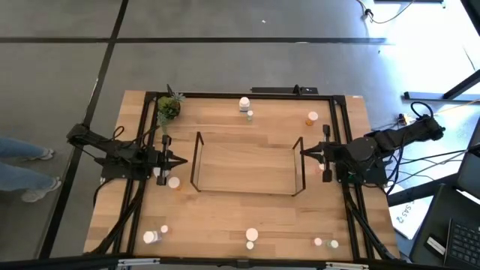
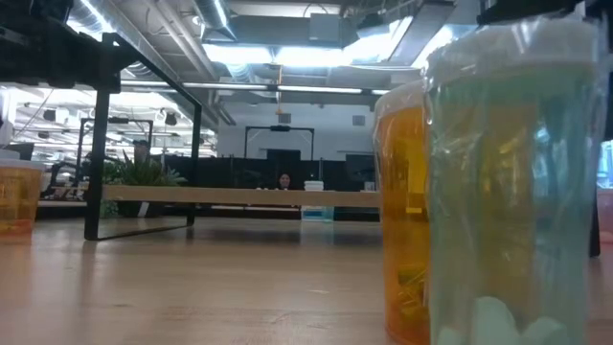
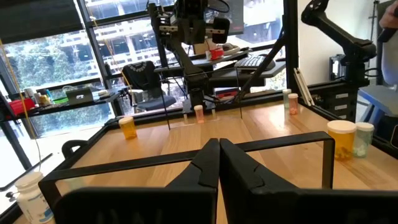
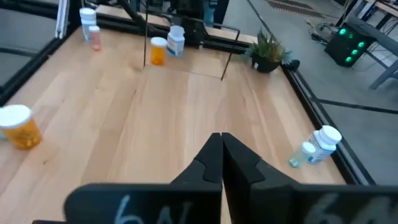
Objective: Pick and place medicine bottles onto shelf by color
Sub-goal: Put the top pink pill bottle on the shelf
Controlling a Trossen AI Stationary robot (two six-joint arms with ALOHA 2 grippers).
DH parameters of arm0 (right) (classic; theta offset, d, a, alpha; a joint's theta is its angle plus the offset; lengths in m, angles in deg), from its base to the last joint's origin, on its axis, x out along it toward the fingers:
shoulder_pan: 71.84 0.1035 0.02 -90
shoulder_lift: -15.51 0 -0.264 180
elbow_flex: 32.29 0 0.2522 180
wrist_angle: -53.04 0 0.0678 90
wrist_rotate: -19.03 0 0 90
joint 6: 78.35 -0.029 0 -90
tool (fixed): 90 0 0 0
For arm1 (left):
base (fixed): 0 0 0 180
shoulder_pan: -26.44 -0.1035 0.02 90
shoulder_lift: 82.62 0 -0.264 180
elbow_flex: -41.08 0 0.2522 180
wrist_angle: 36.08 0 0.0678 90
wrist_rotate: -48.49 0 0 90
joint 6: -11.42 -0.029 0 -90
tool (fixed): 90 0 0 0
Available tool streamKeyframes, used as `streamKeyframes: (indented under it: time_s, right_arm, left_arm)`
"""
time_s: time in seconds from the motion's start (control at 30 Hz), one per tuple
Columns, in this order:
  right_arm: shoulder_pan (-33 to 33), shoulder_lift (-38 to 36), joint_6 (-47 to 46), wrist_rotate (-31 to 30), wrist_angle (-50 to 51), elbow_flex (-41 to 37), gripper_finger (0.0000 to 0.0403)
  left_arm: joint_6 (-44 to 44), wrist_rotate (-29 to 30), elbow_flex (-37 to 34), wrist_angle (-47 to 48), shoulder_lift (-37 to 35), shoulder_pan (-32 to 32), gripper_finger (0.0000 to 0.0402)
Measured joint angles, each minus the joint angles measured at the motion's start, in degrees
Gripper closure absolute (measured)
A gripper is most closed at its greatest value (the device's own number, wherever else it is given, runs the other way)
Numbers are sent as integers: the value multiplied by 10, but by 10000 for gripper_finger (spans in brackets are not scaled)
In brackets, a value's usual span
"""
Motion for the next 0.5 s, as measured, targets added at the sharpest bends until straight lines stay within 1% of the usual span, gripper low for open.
streamKeyframes:
  time_s: [0.27,0.43,0.5]
  right_arm:
    - [-66,47,-11,4,12,23,402]
    - [-114,86,-26,71,50,54,402]
    - [-130,105,-40,84,77,73,403]
  left_arm:
    - [0,0,0,0,0,0,401]
    - [0,0,0,0,0,0,401]
    - [0,0,0,0,0,0,401]
